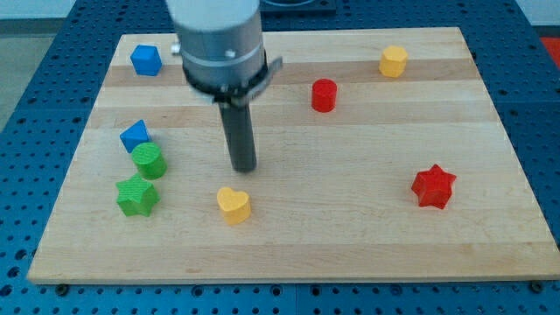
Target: Slide the red circle left a bit
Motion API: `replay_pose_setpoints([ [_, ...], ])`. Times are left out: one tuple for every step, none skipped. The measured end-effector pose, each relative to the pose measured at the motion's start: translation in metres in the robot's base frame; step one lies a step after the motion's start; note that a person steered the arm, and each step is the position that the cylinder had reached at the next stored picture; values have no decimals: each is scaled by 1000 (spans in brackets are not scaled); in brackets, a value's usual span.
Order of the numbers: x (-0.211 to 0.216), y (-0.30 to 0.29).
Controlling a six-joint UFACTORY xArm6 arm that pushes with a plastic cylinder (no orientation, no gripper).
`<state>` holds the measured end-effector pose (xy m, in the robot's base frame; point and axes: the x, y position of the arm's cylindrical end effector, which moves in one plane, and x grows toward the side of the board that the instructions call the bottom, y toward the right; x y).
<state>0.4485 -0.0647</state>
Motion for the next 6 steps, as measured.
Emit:
replay_pose_setpoints([
  [-79,0],
  [-160,2],
  [-196,47],
  [-185,133],
  [-177,144],
  [-135,144],
])
